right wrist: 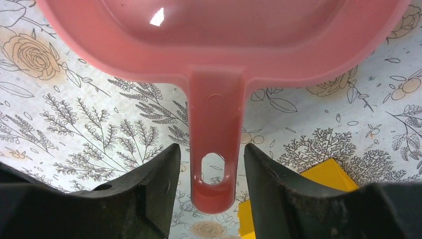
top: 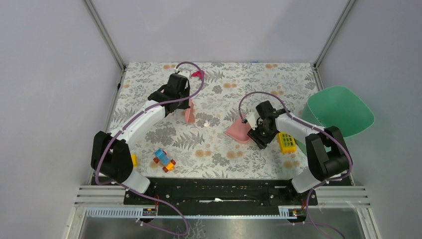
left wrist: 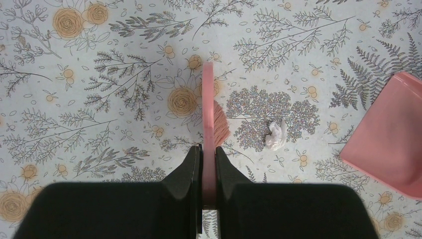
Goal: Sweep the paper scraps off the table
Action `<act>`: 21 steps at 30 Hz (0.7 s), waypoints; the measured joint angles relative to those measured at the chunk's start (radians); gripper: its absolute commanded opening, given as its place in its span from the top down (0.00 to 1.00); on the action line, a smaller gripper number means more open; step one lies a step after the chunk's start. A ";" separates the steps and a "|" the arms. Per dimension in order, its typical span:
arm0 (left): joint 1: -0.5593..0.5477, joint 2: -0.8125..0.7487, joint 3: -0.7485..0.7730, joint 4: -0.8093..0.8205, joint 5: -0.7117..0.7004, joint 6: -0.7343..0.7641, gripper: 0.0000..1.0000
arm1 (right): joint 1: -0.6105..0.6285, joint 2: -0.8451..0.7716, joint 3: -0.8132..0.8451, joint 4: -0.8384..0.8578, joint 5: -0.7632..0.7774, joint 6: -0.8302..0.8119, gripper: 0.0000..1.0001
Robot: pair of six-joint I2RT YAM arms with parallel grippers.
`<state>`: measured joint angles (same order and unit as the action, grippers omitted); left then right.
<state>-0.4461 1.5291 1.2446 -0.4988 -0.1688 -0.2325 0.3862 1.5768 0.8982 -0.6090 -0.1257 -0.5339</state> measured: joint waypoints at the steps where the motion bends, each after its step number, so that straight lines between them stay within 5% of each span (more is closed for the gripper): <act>1: 0.000 0.000 0.000 0.000 0.000 0.000 0.96 | 0.000 -0.011 -0.013 0.013 0.000 0.002 0.43; 21: 0.001 0.045 0.118 -0.025 -0.025 0.016 0.95 | 0.000 -0.056 -0.031 0.061 0.005 0.040 1.00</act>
<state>-0.4454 1.5738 1.3628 -0.5236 -0.1940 -0.2165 0.3862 1.5211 0.8669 -0.5476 -0.1207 -0.4934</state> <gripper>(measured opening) 0.109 0.373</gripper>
